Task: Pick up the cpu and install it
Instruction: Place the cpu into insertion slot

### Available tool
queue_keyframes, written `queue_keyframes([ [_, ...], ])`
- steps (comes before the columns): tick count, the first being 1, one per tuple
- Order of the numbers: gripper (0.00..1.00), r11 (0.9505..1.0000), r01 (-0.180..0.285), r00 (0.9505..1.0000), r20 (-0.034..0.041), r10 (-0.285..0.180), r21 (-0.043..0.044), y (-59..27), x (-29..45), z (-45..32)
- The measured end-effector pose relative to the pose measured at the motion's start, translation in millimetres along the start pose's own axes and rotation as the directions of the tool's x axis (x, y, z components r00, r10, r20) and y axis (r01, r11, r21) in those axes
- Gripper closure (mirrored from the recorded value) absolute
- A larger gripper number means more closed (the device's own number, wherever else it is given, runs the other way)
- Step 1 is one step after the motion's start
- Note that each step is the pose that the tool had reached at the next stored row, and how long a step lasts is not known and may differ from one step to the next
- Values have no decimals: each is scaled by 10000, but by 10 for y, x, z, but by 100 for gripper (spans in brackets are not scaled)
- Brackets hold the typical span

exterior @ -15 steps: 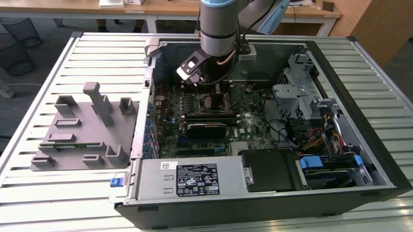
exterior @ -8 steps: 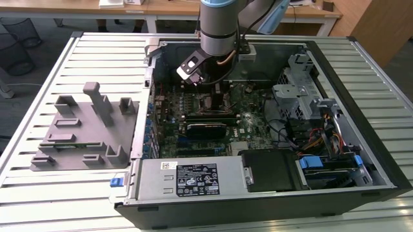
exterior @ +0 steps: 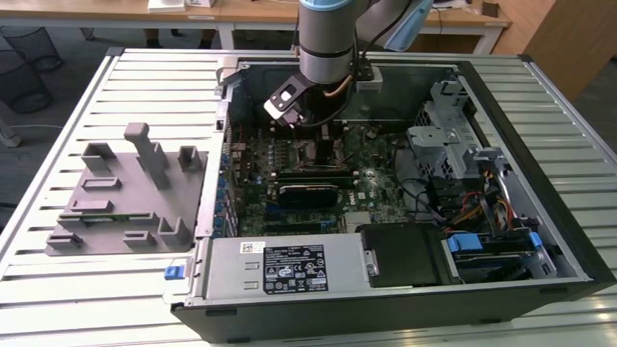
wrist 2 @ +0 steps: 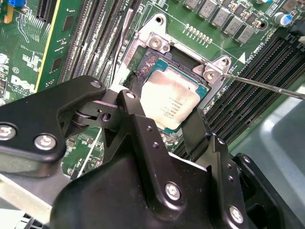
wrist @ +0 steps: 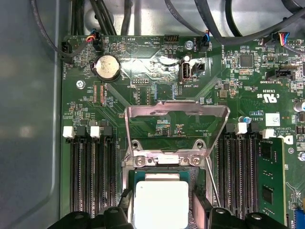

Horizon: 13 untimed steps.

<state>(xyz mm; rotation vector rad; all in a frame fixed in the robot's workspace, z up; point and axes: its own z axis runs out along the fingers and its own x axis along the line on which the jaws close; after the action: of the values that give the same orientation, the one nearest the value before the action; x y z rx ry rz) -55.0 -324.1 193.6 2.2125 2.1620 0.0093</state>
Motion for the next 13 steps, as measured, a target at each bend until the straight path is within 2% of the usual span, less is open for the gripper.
queue_keyframes([
  [6, 41, 10000, 10, 10000, -1, -10, -1, 1, -2, -20],
  [7, 47, 10000, 10, 10000, -3, -10, -2, 2, -1, -19],
  [13, 47, 9999, 155, 9999, -6, -155, -5, 1, -3, -20],
])
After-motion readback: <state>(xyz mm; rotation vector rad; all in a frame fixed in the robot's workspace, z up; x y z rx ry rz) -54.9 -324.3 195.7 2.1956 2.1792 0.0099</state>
